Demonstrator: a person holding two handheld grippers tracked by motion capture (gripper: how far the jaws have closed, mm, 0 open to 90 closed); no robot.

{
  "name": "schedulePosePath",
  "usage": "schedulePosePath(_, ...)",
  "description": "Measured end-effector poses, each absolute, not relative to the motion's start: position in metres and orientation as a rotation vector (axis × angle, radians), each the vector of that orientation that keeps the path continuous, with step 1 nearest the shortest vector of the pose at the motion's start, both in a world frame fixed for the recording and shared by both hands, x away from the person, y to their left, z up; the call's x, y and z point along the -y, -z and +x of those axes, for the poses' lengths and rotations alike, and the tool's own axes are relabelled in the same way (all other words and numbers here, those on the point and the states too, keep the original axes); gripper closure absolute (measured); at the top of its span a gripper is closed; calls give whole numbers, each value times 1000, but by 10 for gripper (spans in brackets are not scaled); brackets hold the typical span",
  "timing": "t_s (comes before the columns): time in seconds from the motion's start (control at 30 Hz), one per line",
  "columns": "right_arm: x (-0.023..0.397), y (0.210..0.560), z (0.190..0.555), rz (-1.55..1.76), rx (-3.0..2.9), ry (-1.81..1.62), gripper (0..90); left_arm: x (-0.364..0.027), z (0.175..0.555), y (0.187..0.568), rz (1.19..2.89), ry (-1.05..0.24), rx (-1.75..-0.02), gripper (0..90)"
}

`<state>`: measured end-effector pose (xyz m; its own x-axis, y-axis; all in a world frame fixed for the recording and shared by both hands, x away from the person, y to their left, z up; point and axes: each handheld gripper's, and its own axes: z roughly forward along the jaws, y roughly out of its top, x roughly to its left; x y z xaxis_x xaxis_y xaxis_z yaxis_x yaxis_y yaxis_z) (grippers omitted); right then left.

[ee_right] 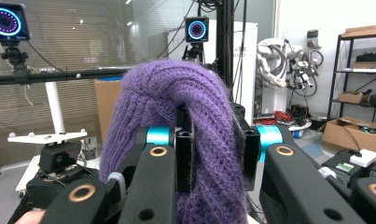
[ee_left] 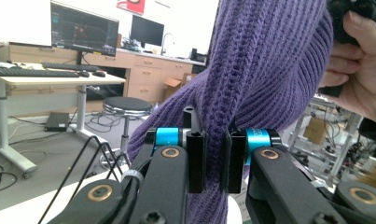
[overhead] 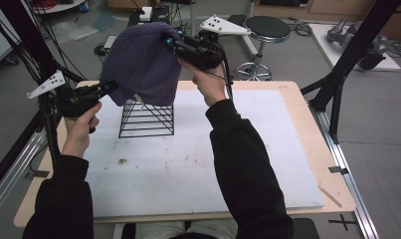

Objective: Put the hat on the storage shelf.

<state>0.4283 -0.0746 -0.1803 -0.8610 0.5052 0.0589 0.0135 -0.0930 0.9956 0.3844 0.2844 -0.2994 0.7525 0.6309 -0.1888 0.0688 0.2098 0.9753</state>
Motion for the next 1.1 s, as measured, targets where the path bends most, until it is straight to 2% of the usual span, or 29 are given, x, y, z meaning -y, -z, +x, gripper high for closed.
schedulePosePath(0.3, 68, 177, 433, 590, -1810, -2002, 747, -288, 396, 296, 1263, -439, -688, 833)
schedulePosePath(0.53, 60, 174, 434, 584, -1840, -1982, 744, -291, 398, 303, 1292, -421, -708, 831)
schedulePosePath(1.1, 34, 199, 441, 593, -1983, -1775, 739, -305, 396, 349, 1333, -366, -778, 829)
